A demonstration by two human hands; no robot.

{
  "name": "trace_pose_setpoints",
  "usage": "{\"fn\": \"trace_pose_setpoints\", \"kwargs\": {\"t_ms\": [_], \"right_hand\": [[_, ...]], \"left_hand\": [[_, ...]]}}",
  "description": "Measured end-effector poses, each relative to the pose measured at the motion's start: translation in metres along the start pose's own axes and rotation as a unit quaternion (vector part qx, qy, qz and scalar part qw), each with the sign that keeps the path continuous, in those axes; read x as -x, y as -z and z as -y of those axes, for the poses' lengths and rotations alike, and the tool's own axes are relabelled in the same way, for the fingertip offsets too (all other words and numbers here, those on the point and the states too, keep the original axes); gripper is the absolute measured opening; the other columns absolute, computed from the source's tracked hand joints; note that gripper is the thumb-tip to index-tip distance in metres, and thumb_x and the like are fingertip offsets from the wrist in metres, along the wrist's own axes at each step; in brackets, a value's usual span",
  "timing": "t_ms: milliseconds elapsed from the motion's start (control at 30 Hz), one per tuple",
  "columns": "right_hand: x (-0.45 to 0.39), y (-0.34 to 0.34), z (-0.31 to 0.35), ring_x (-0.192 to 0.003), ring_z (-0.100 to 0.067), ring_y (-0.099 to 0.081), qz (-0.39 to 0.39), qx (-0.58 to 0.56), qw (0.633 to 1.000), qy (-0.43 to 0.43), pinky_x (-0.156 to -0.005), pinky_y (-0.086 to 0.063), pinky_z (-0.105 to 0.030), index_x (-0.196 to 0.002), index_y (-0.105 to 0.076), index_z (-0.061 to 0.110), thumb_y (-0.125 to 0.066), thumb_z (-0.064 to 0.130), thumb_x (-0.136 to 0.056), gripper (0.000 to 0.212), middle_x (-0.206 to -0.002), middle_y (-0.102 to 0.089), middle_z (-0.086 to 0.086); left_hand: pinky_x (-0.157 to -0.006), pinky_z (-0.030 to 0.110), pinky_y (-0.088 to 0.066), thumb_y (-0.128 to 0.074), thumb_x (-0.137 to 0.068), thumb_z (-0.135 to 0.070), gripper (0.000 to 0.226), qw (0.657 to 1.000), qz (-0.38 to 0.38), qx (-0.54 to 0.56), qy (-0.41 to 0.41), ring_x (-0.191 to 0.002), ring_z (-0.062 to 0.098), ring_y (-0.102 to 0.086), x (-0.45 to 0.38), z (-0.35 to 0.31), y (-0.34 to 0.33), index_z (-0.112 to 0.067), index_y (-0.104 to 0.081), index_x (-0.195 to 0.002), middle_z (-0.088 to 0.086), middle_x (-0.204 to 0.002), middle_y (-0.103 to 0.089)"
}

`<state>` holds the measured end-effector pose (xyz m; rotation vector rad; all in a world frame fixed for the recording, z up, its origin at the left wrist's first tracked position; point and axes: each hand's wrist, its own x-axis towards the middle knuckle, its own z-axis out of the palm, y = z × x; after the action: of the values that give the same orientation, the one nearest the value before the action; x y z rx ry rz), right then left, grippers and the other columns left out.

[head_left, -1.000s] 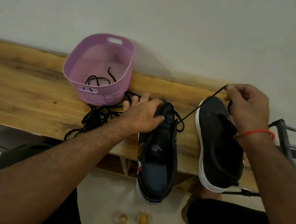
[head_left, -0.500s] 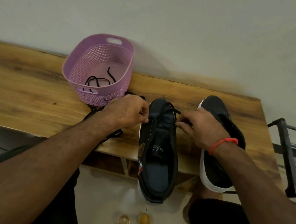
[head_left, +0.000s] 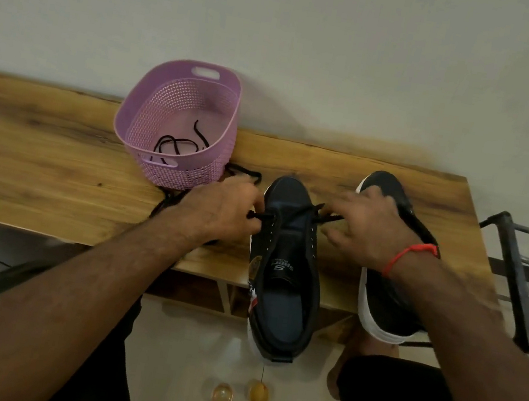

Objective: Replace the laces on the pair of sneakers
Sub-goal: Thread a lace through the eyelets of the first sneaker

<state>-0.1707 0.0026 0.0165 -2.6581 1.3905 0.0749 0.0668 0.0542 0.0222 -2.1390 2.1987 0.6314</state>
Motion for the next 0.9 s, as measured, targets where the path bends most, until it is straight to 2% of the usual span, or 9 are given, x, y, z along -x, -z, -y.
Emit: {"fn": "trace_pose_setpoints", "kwargs": {"t_ms": [100, 233, 333, 367, 433, 500, 633, 767, 900], "right_hand": [[0.0, -0.003, 0.007, -0.103, -0.02, -0.039, 0.004, -0.01, 1.0, 0.002, -0.092, -0.035, -0.041, -0.114, -0.066, 0.029, -0.051, 0.044, -0.099, 0.025, -0.106, -0.06, 0.005], [-0.001, 0.015, -0.02, -0.112, -0.026, -0.048, 0.01, 0.064, 0.995, -0.069, -0.099, -0.039, -0.044, -0.101, -0.068, 0.032, -0.054, 0.045, -0.096, 0.019, -0.106, -0.066, 0.001], [0.001, 0.027, -0.043, -0.11, -0.031, -0.05, 0.034, 0.075, 0.987, -0.139, -0.101, -0.041, -0.044, -0.09, -0.064, 0.035, -0.056, 0.043, -0.093, 0.012, -0.107, -0.067, -0.002], [0.001, 0.025, -0.046, -0.113, -0.031, -0.048, 0.038, 0.065, 0.988, -0.135, -0.103, -0.039, -0.046, -0.095, -0.065, 0.036, -0.056, 0.044, -0.093, 0.012, -0.115, -0.065, -0.002], [0.003, 0.017, -0.039, -0.124, -0.031, -0.041, 0.037, 0.041, 0.994, -0.096, -0.106, -0.035, -0.048, -0.122, -0.061, 0.036, -0.056, 0.048, -0.094, 0.031, -0.134, -0.054, -0.001], [0.003, 0.009, -0.02, -0.129, -0.03, -0.034, 0.014, 0.019, 0.999, -0.044, -0.104, -0.032, -0.049, -0.138, -0.05, 0.035, -0.053, 0.05, -0.095, 0.045, -0.142, -0.047, 0.001], [-0.003, -0.003, 0.012, -0.118, -0.024, -0.039, 0.019, 0.011, 1.0, 0.017, -0.099, -0.033, -0.046, -0.131, -0.055, 0.034, -0.047, 0.044, -0.1, 0.033, -0.129, -0.058, 0.006], [-0.005, 0.006, -0.001, -0.109, -0.023, -0.047, 0.004, 0.026, 0.999, -0.036, -0.099, -0.037, -0.046, -0.111, -0.065, 0.028, -0.044, 0.037, -0.103, 0.024, -0.104, -0.065, 0.0], [0.0, 0.015, -0.021, -0.111, -0.026, -0.047, 0.043, 0.05, 0.993, -0.098, -0.098, -0.036, -0.046, -0.105, -0.066, 0.03, -0.047, 0.036, -0.101, 0.02, -0.103, -0.066, 0.0]], "left_hand": [[-0.074, 0.032, -0.044, -0.065, -0.096, -0.042, 0.018, 1.0, -0.028, -0.009, 0.01, -0.095, 0.01, -0.057, -0.002, -0.005, -0.003, -0.03, -0.068, -0.108, -0.007, -0.111, -0.064], [-0.08, 0.039, -0.053, -0.068, -0.095, -0.037, 0.015, 0.994, -0.011, -0.038, 0.101, -0.09, 0.018, -0.063, 0.001, 0.013, 0.015, -0.023, -0.067, -0.1, 0.0, -0.099, -0.065], [-0.089, 0.046, -0.055, -0.069, -0.095, -0.032, 0.02, 0.987, 0.018, -0.06, 0.149, -0.097, 0.022, -0.063, 0.006, 0.031, 0.026, -0.021, -0.067, -0.112, 0.002, -0.106, -0.065], [-0.093, 0.047, -0.054, -0.068, -0.095, -0.033, 0.028, 0.989, 0.023, -0.046, 0.138, -0.104, 0.021, -0.062, 0.006, 0.032, 0.027, -0.024, -0.064, -0.121, 0.002, -0.114, -0.065], [-0.099, 0.048, -0.052, -0.067, -0.095, -0.039, 0.04, 0.997, 0.012, 0.011, 0.079, -0.117, 0.019, -0.06, 0.007, 0.026, 0.024, -0.03, -0.059, -0.133, -0.002, -0.129, -0.062], [-0.096, 0.045, -0.053, -0.065, -0.094, -0.047, 0.035, 0.999, -0.004, 0.036, 0.018, -0.113, 0.014, -0.058, 0.008, 0.011, 0.017, -0.032, -0.064, -0.125, -0.006, -0.126, -0.062], [-0.078, 0.035, -0.047, -0.064, -0.095, -0.046, 0.021, 1.0, -0.01, 0.0, -0.006, -0.098, 0.011, -0.059, 0.004, -0.008, 0.001, -0.032, -0.068, -0.11, -0.01, -0.111, -0.064], [-0.084, 0.041, -0.051, -0.067, -0.094, -0.043, 0.017, 0.997, -0.032, -0.024, 0.073, -0.098, 0.018, -0.063, 0.002, 0.002, 0.013, -0.029, -0.068, -0.103, -0.004, -0.103, -0.065], [-0.092, 0.047, -0.054, -0.071, -0.092, -0.037, 0.022, 0.987, 0.035, -0.027, 0.157, -0.098, 0.023, -0.064, 0.004, 0.024, 0.024, -0.019, -0.067, -0.103, 0.004, -0.103, -0.068]]}}
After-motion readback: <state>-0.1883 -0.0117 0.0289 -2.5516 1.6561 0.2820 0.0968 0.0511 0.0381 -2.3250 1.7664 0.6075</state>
